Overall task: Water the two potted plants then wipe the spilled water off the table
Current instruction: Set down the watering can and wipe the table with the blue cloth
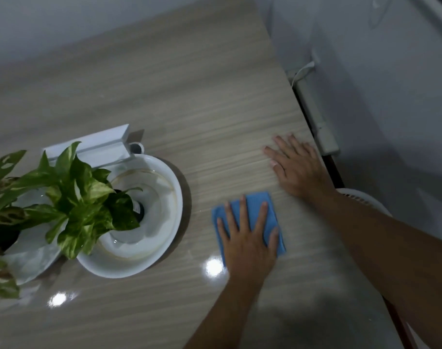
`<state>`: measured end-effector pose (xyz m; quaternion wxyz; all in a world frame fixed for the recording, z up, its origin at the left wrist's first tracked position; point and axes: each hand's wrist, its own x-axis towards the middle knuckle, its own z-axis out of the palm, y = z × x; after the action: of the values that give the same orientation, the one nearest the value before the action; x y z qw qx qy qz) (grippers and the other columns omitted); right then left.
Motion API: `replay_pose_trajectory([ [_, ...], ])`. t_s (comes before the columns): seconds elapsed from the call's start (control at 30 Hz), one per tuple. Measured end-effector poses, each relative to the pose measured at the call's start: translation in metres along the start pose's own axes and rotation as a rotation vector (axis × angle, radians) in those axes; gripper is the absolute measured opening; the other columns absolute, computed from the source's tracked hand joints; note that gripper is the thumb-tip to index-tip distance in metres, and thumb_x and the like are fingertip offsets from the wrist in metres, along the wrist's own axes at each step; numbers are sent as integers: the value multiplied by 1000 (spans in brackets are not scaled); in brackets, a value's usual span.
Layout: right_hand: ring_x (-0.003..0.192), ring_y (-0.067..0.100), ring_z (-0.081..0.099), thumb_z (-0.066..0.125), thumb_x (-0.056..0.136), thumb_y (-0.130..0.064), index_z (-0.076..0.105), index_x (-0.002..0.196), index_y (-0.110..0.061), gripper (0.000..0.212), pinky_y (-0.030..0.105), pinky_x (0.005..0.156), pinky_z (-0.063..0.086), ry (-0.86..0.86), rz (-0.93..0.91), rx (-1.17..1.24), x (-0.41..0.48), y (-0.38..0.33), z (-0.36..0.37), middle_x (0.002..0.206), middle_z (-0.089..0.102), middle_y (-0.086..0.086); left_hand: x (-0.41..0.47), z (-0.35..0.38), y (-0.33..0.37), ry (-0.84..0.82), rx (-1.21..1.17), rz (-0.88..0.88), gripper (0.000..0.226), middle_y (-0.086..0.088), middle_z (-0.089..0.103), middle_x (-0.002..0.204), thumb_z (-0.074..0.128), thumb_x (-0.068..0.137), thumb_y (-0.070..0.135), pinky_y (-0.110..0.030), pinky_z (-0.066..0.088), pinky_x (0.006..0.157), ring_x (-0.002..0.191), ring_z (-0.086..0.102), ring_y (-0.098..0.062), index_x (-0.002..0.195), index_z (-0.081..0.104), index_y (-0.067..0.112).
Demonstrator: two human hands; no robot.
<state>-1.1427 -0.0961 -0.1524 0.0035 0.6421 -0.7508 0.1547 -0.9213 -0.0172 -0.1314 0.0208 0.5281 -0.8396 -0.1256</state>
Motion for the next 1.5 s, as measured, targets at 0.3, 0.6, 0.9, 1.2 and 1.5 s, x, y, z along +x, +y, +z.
replay_pose_trajectory([
  [0.3, 146, 20, 33, 39, 103, -35, 47, 146, -20, 47, 45, 114, 29, 141, -27, 2, -1, 1, 1, 155, 42, -3, 74, -22, -49, 53, 44, -172, 64, -5, 6, 172, 22, 102, 64, -60, 5, 124, 157, 0, -37, 161, 13, 40],
  [0.6, 151, 17, 15, 30, 100, -42, 30, 154, -27, 57, 43, 119, 12, -184, 79, -8, 5, -5, -13, 163, 25, -9, -127, 19, 40, -37, -10, 307, 64, -6, 30, 165, 51, 90, 67, -60, 23, 117, 150, 26, -45, 150, 43, 45],
  [0.9, 153, 22, -2, 16, 101, -50, 14, 158, -27, 62, 46, 120, 2, -332, 131, 7, -13, -15, -29, 167, 5, -5, -137, -2, -48, -36, 94, 25, 69, -3, 8, 171, 37, 98, 67, -61, 17, 122, 157, 1, -36, 159, 18, 44],
  [1.2, 152, 21, 7, 26, 98, -51, 32, 153, -27, 60, 46, 119, 6, -287, 8, 96, -63, -154, -18, 164, 22, -6, -136, -19, -125, -6, 104, -36, 66, 0, 9, 171, 34, 99, 66, -61, 17, 121, 157, 3, -34, 159, 18, 45],
  [1.5, 149, 28, 23, 32, 96, -51, 41, 150, -24, 61, 49, 119, 12, -243, 0, -26, -103, -183, -1, 160, 33, 0, -197, -17, -128, -63, 60, -37, 67, -1, 14, 171, 35, 97, 69, -58, 15, 121, 157, 6, -37, 159, 20, 46],
])
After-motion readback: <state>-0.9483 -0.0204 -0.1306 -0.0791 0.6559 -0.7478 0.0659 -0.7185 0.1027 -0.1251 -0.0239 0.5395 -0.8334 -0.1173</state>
